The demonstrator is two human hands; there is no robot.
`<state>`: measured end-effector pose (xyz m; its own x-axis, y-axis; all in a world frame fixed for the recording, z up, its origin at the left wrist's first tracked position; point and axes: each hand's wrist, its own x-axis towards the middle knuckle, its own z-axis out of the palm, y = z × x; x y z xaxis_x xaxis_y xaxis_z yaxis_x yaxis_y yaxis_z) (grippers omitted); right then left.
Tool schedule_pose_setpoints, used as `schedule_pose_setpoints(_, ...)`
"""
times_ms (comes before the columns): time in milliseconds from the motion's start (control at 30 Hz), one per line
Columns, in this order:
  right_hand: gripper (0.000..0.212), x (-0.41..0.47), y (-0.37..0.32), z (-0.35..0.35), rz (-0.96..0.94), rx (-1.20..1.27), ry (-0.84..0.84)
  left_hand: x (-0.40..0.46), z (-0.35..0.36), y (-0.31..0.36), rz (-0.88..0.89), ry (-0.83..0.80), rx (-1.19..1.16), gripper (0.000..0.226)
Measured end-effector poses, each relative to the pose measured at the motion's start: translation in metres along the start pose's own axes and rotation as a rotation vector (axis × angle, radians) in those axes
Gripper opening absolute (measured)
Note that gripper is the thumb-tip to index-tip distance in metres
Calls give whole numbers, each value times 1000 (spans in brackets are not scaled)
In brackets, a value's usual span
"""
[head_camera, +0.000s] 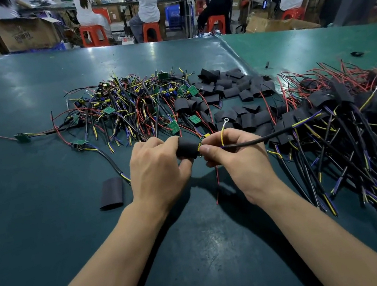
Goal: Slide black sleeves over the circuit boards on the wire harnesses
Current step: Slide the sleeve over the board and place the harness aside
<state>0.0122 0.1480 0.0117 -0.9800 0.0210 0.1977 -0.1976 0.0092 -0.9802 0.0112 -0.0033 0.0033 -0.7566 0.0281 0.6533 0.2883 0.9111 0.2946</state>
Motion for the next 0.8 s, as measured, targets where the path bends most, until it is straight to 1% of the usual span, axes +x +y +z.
schedule_pose_setpoints(33,11,1,0,-1,15,17,17,-1,0,1,34,9,0,33)
schedule_pose_setpoints(100,13,4,0,-4,44,67,47,0,0,1,99,8,-16,53)
schedule_pose_setpoints(133,14,6,-1,-5,49,71,49,1,-1,0,135,7,-31,57)
schedule_pose_setpoints(200,16,8,-1,-9,25,10,18,4,-1,-6,225,-28,-98,51)
schedule_pose_setpoints(267,18,9,-2,-11,-3,-66,-11,5,2,-14,304,-112,-234,40)
schedule_pose_setpoints(333,17,9,-2,-13,-10,-83,3,5,2,-20,313,-179,-345,40)
schedule_pose_setpoints(367,17,10,-2,-15,-8,-79,15,4,2,-21,309,-183,-368,42)
schedule_pose_setpoints(500,16,11,-3,-19,41,7,33,3,3,-19,321,-113,-384,41)
schedule_pose_setpoints(667,16,12,-4,-21,94,79,66,4,-3,-18,362,-112,-435,43)
schedule_pose_setpoints(800,15,12,-4,-21,126,133,69,4,-2,-16,403,-73,-420,40)
